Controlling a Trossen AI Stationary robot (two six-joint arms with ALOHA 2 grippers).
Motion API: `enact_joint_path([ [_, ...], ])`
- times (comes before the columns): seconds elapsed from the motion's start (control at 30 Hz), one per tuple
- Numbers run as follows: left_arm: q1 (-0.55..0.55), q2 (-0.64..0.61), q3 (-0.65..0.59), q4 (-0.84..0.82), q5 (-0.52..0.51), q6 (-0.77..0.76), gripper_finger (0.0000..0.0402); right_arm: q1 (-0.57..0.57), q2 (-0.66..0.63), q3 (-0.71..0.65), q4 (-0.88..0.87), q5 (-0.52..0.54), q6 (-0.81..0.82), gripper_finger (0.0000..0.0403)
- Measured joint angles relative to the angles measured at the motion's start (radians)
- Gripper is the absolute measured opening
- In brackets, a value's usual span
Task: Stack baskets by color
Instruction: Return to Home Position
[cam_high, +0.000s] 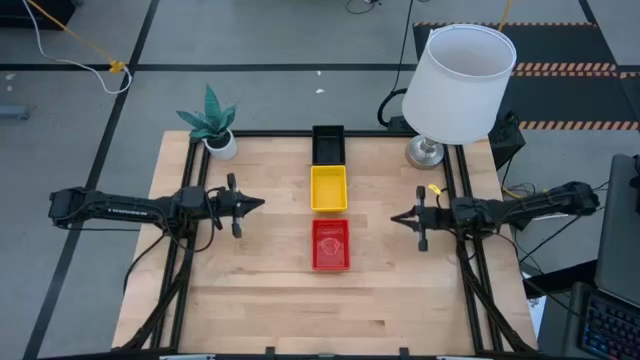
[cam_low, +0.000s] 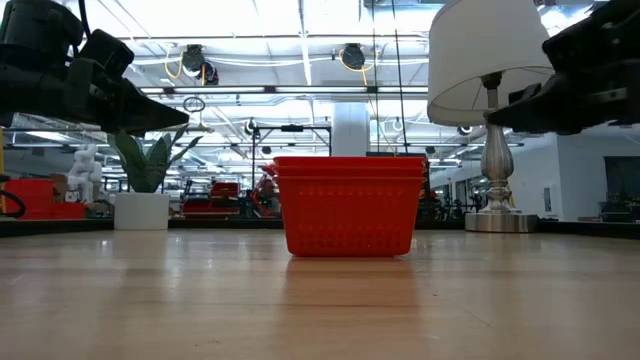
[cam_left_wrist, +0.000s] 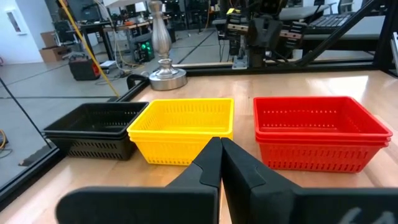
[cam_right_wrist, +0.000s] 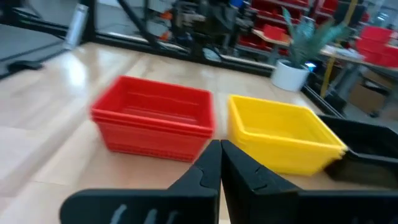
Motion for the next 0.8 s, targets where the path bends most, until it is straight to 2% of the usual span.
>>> enact_joint_path([
  [0.23,0.0,0.0,0.0,0.002,0.0,-0.018,0.0005,0.072,-0.082,-0.001,-0.01,-0.002,-0.025,0.0],
  [0.43,0.0,0.0,0.0,0.023,-0.001,-0.024,0.0012,0.075,-0.196,-0.001,-0.092,-0.075,-0.018,0.0],
  [0.57,0.0,0.0,0.0,0.035,-0.001,-0.024,0.0003,0.075,-0.277,-0.001,-0.138,-0.076,-0.031,0.0],
  [0.8,0.0,0.0,0.0,0.035,-0.001,-0.024,0.0012,0.075,-0.405,-0.002,-0.249,-0.077,-0.028,0.0],
])
